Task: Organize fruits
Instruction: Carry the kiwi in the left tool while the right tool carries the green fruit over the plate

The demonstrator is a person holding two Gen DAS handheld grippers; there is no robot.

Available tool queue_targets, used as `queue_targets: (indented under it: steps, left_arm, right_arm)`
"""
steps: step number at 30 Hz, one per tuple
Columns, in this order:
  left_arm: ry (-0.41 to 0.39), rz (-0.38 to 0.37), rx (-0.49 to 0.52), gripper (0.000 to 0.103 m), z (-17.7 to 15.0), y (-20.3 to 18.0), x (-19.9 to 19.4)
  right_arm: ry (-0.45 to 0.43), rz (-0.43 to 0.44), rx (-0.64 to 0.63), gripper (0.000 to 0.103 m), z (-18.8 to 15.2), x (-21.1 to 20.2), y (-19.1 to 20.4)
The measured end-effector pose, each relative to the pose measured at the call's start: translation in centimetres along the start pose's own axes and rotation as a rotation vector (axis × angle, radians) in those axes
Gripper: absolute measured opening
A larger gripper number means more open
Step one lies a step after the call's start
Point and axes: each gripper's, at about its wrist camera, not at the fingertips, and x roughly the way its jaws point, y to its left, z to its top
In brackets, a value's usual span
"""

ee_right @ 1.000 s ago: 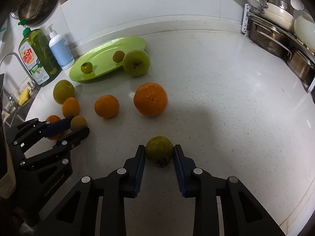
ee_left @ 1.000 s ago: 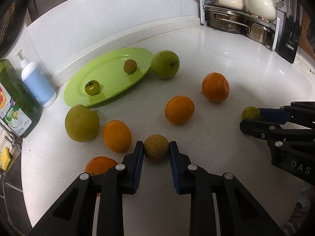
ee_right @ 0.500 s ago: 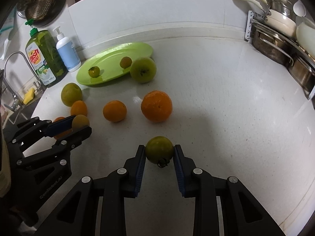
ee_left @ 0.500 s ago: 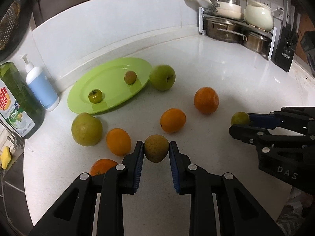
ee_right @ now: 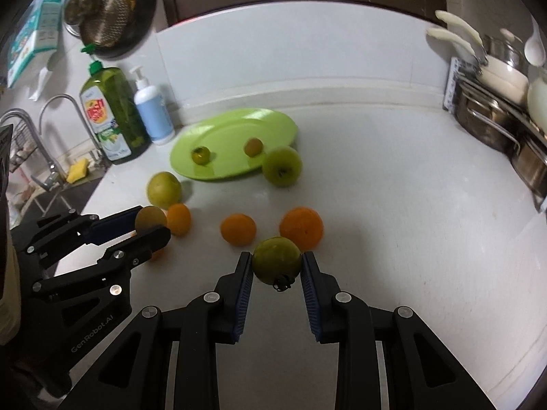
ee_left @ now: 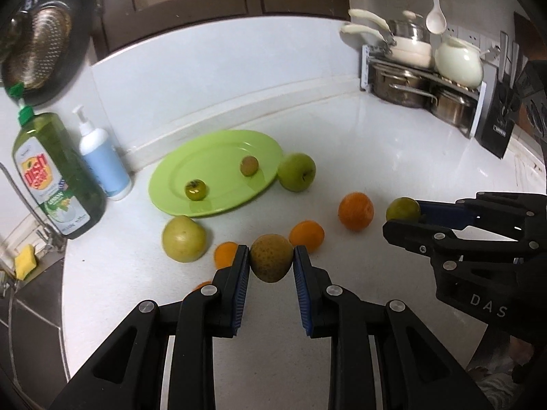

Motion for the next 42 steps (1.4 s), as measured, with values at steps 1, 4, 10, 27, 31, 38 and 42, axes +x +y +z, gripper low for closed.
queue_targets:
  steps: [1,4,10,27,31,38,42]
  left_arm:
    - [-0.005,0.006,-0.005,0.026,0.1,0.1,-0.3]
    - [-0.026,0.031,-0.027,0.026,0.5,0.4,-1.1]
    - [-0.055,0.074,-0.056,0.026,1.3,1.1,-2.3]
    - [-0.104,0.141,-0.141,0.026,5.2,4.4,-2.4]
    - [-0.12,0.145,-0.156,0.026,6.7,5.5,-2.0]
    - [-0.129,0.135,-0.174,0.026,8.9,7.2,-0.6]
    - [-0.111,0.121,-0.19,0.026,9.9,8.3,0.9]
  right_arm:
    - [-0.004,0.009,-0.005,0.03,0.2,-0.1,0.1]
    - [-0.017,0.029,-0.026,0.03,0.8,-0.5,0.4]
    - [-0.051,0.058,-0.076,0.03,2.3,-1.1,1.1]
    - [-0.134,0.149,-0.188,0.03,8.0,-0.4,3.4]
    - [-0.139,0.169,-0.191,0.03,9.7,0.4,3.8]
    - [-0.124,0.195,-0.193,0.03,12.7,2.6,4.2]
    - [-0.113,0.195,-0.195,0.03,14.3,4.4,4.2]
